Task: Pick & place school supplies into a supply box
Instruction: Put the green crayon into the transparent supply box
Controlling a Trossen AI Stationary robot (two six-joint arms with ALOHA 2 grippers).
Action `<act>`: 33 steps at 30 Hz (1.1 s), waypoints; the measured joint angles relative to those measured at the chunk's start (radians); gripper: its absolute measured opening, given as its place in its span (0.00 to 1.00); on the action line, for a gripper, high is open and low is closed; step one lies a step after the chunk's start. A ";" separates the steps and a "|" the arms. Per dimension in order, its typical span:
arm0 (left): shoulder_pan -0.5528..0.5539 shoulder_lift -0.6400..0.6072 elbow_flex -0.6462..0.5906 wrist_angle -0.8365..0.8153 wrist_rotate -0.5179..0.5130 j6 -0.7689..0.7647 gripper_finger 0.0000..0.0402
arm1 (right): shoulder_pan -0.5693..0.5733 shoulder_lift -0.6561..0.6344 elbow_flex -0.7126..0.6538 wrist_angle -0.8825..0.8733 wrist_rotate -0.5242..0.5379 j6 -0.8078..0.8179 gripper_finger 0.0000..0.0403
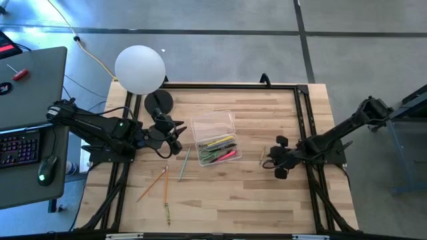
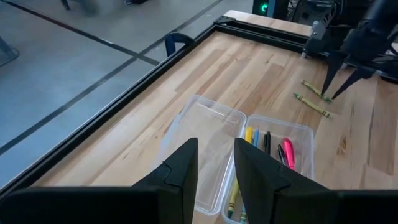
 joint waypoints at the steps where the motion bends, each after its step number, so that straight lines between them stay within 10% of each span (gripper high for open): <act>1: 0.000 0.000 0.000 0.000 0.000 0.000 0.34 | 0.002 0.000 0.000 -0.012 -0.010 0.009 0.18; 33: 0.000 0.000 0.000 -0.001 0.025 0.003 0.34 | 0.018 0.001 0.002 0.111 -0.016 -0.083 0.18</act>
